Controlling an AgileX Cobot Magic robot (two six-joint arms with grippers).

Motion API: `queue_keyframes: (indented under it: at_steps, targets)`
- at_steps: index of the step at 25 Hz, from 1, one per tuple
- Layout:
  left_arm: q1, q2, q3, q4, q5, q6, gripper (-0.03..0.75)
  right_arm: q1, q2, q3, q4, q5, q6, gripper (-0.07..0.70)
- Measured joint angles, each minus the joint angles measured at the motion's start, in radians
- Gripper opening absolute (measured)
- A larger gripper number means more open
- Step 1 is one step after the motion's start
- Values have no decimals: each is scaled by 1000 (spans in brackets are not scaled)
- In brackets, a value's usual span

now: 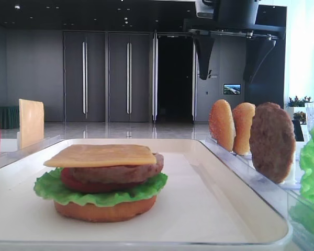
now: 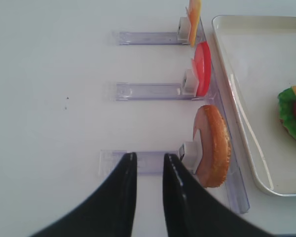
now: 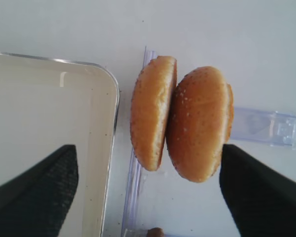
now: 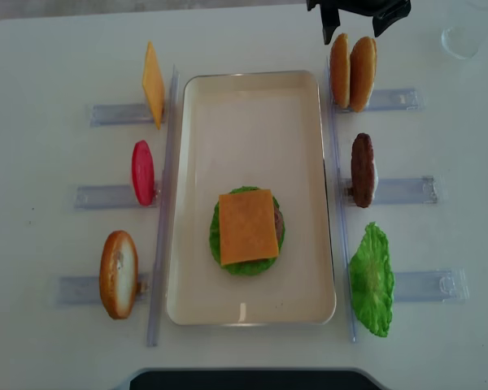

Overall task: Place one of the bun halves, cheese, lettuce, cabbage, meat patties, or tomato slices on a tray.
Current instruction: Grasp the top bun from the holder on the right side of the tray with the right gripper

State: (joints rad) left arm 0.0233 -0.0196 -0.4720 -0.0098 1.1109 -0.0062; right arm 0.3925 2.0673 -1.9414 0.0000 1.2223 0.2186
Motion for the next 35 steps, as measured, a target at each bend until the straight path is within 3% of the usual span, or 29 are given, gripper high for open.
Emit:
queue_keyframes:
  at_steps: [14,35]
  targets:
    - [0,0,0,0,0,0,140,14,86,0,63,-1,-4,557]
    - [0,0,0,0,0,0,140,14,96,0,33,-1,5,552]
